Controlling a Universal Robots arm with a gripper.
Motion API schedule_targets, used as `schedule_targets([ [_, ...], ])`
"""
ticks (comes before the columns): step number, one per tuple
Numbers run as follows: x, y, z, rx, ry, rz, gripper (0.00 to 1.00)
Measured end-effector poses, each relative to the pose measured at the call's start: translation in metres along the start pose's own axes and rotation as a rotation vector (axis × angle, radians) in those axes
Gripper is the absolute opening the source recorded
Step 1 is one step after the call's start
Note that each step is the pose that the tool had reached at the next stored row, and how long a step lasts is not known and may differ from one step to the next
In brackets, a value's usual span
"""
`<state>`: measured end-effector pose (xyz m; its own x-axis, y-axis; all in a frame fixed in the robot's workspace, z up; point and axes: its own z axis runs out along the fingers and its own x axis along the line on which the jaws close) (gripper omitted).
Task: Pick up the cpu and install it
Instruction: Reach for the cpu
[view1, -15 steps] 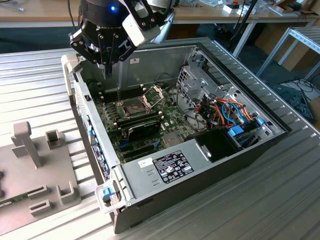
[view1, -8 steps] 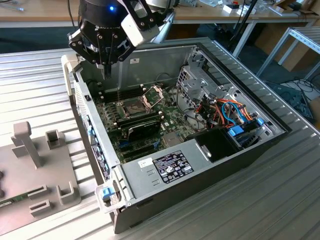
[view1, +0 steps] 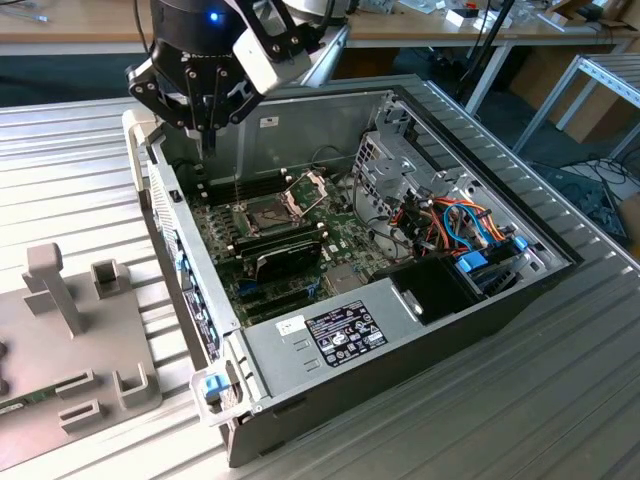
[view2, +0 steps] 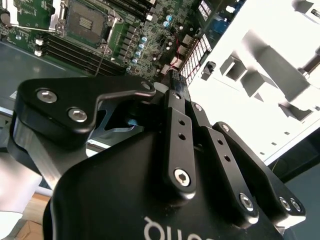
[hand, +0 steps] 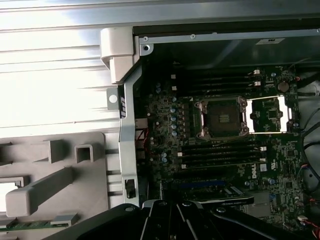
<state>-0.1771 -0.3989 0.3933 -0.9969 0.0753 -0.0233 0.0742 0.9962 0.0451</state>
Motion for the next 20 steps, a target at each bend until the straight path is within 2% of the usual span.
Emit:
schedule_targets([
  [20, 0.0283, -0.0021, -0.0007, 0.0000, -0.0001, 0.000, 0.11],
])
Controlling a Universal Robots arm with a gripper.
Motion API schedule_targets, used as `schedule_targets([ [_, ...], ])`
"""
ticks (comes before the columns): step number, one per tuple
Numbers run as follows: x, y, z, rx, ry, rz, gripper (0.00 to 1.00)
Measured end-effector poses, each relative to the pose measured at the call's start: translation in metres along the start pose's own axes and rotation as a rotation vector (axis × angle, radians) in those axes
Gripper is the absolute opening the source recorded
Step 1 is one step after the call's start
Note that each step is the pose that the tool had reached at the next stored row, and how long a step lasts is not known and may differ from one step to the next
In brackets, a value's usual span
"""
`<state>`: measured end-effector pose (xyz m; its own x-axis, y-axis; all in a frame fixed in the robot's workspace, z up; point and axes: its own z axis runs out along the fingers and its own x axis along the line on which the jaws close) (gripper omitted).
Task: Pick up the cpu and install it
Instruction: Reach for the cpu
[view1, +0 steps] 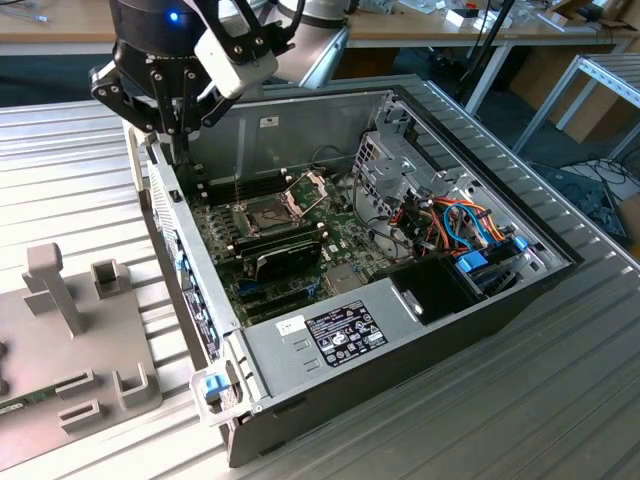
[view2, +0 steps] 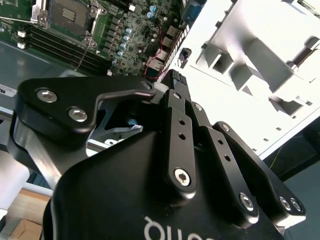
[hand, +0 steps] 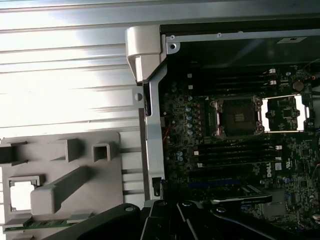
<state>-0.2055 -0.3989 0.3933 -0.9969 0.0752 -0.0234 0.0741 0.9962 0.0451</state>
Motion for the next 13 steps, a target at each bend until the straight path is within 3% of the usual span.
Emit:
schedule_targets([
  [13, 0.0215, -0.0016, -0.0006, 0.0000, 0.0000, 0.000, 0.11],
])
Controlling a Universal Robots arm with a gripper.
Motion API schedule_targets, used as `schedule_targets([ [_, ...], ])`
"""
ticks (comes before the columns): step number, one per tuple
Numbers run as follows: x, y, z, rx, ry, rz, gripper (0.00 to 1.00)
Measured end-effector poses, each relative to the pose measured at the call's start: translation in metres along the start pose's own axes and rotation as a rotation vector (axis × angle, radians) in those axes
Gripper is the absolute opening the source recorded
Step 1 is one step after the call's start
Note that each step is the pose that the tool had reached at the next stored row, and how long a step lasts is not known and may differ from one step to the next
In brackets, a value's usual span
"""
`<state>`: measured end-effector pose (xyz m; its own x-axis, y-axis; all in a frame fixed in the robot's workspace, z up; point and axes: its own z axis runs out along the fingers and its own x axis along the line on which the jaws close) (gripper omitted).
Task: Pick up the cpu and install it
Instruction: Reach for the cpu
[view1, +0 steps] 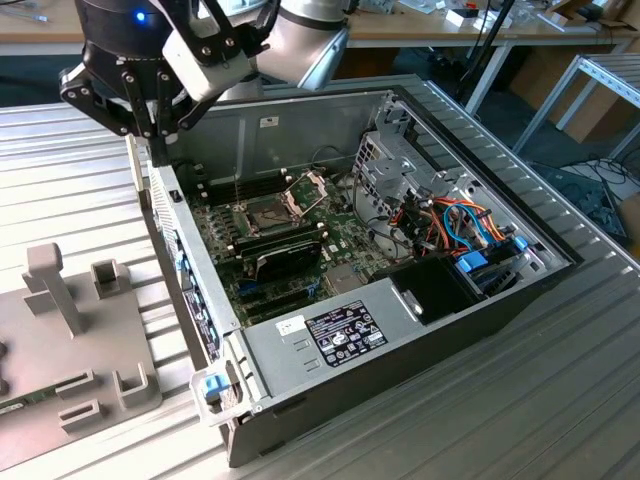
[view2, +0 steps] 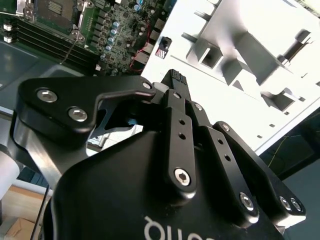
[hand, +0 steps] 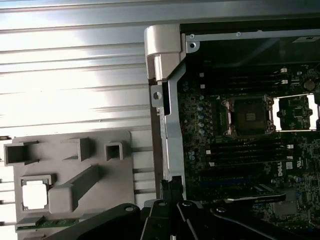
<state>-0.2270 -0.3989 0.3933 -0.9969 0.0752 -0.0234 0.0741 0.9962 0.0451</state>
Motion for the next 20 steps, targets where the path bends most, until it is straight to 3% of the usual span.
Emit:
schedule_targets([
  [5, 0.0087, -0.0006, -0.0002, 0.0000, 0.0000, 0.000, 0.11],
  [20, 0.0459, -0.0034, -0.0012, 0.0000, -0.0001, 0.000, 0.11],
])
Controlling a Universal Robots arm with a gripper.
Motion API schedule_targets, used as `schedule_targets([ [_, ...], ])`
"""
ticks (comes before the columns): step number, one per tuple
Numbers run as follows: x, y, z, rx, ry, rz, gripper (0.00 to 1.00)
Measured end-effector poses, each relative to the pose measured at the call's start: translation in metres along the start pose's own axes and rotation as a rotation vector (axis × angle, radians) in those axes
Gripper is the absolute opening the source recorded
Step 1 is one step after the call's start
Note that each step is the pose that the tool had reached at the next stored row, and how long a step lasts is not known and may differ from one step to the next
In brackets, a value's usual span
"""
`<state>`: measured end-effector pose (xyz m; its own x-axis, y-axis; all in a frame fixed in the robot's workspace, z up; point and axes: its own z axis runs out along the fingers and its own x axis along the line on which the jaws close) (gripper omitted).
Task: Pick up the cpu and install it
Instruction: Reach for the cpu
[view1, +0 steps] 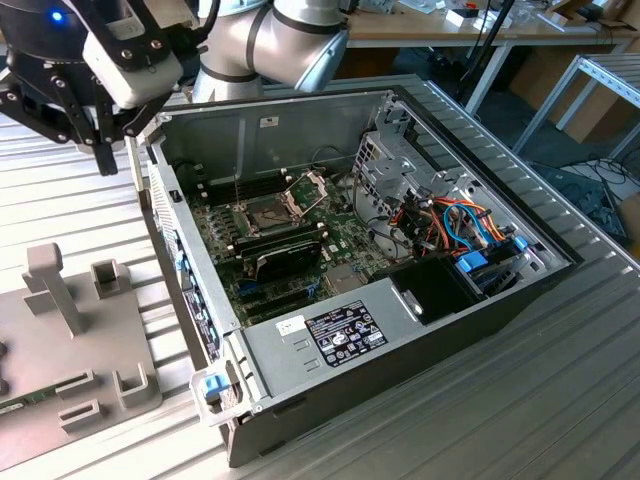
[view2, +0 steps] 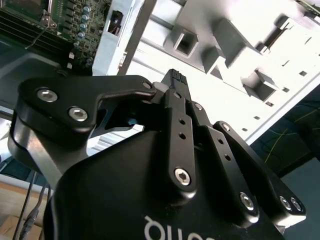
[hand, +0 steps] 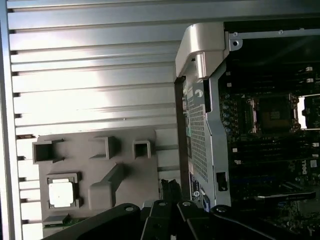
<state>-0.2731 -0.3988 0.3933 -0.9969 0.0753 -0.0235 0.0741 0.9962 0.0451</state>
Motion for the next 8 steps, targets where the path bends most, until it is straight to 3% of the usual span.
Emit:
schedule_targets([
  [8, 0.0169, -0.0013, -0.0004, 0.0000, 0.0000, 0.000, 0.11],
])
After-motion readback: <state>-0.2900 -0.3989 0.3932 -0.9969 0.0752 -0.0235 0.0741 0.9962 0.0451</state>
